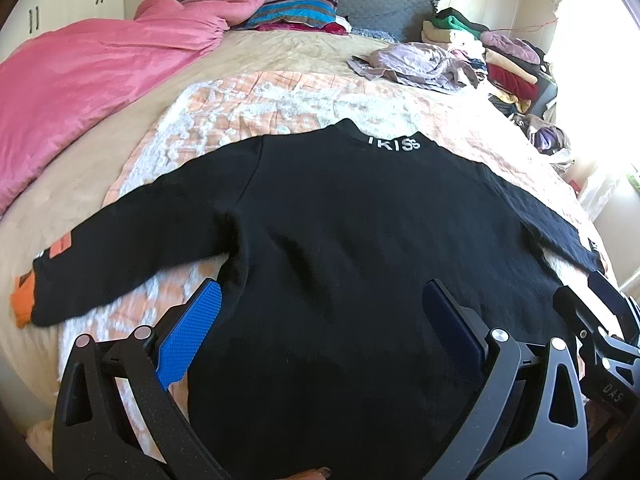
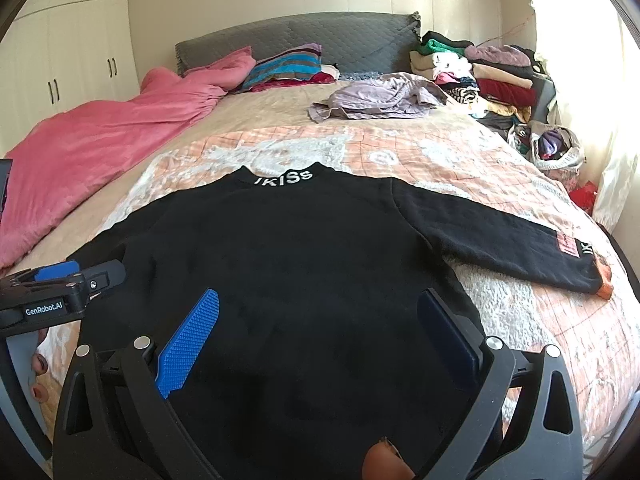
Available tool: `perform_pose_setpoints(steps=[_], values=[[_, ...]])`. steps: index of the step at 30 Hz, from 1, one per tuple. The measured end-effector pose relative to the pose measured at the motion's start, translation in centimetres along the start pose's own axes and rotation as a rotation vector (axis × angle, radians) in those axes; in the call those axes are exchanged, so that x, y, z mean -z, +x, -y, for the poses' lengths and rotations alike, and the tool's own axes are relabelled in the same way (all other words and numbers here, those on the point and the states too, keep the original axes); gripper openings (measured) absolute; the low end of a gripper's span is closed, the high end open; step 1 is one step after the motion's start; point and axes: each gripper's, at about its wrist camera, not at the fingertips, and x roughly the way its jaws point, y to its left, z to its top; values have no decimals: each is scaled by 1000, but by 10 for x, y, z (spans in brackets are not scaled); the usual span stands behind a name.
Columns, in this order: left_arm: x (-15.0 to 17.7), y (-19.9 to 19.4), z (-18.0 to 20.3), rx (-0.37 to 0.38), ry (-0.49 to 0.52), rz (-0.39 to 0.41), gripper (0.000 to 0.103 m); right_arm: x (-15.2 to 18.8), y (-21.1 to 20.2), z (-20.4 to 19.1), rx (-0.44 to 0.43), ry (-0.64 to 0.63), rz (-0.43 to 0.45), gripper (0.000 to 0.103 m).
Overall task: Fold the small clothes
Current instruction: 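Move the right tool to the orange sleeve cuff and grasp it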
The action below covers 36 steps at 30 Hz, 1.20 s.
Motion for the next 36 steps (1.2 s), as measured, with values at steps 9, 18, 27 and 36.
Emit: perform_pose_setpoints(steps=[9,18,27,36], values=[[-26,24,16,28,27,-28,95,-17,21,31,61,63,-5,99],[-49,52,34,46,58,-66,95,-30,39,81,140,164,-10,99],[-64,77,49,56,81,-87,95,-36,50,128,240,241,-10,99],[-83,106,66,91,97,-101,95,-27,50,212,369,428,-25,99]])
